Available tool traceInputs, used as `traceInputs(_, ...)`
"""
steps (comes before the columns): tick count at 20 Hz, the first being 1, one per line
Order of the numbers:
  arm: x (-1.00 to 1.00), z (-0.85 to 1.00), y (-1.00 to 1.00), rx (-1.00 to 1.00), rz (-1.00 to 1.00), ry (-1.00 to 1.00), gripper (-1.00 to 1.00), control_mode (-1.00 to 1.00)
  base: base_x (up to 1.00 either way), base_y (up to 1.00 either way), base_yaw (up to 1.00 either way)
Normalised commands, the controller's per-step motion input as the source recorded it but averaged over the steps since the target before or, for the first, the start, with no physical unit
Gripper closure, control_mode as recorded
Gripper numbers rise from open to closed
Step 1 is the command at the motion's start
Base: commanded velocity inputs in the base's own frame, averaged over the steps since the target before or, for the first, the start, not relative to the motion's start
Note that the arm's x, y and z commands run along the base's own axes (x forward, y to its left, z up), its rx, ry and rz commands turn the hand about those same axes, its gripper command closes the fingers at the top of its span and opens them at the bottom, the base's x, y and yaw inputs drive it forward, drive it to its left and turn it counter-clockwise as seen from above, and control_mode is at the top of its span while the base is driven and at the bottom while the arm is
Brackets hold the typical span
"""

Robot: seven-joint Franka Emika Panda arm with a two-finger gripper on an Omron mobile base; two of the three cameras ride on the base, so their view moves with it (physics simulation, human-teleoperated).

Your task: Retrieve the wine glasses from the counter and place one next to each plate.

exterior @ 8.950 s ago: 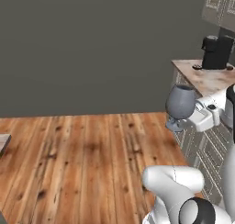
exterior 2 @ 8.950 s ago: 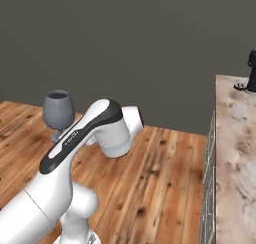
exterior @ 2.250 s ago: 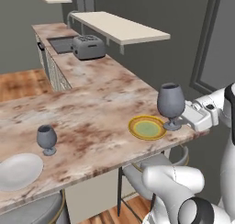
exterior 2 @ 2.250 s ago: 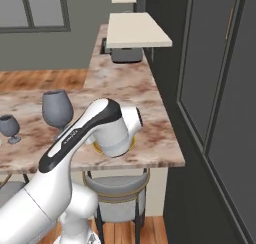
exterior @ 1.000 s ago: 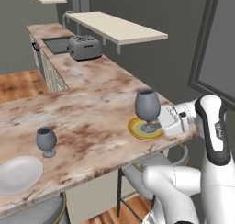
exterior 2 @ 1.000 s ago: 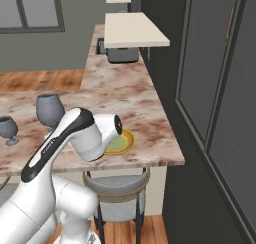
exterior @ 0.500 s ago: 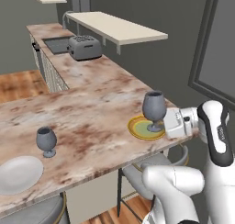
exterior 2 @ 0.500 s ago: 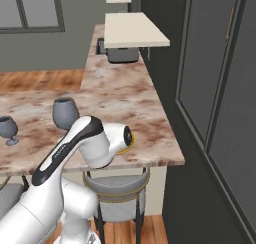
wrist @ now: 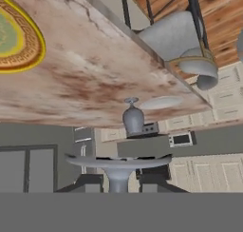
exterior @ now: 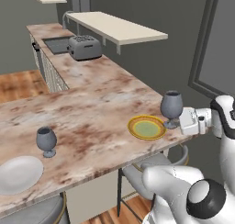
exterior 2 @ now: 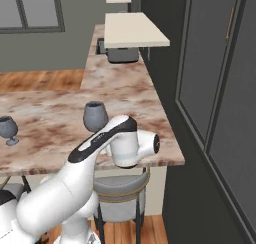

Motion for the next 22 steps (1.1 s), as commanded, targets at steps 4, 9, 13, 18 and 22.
traceInputs(4, 0.47, -0.16, -0.75, 0.00, 0.00, 0.00, 1.00, -1.00, 0.00, 0.00, 0.00)
traceInputs(9, 0.38, -0.14, -0.57, 0.00, 0.00, -0.02, 1.00, -1.00, 0.00, 0.00, 0.00)
traceInputs(13, 0.16, -0.19, -0.03, -0.03, -0.03, -0.03, 1.00, -1.00, 0.00, 0.00, 0.00)
traceInputs(18, 0.00, -0.19, 0.00, -0.01, -0.13, 0.00, 1.00, -1.00, 0.00, 0.00, 0.00)
traceInputs(22, 0.00, -0.13, 0.00, -0.01, -0.31, -0.05, 1.00, -1.00, 0.00, 0.00, 0.00)
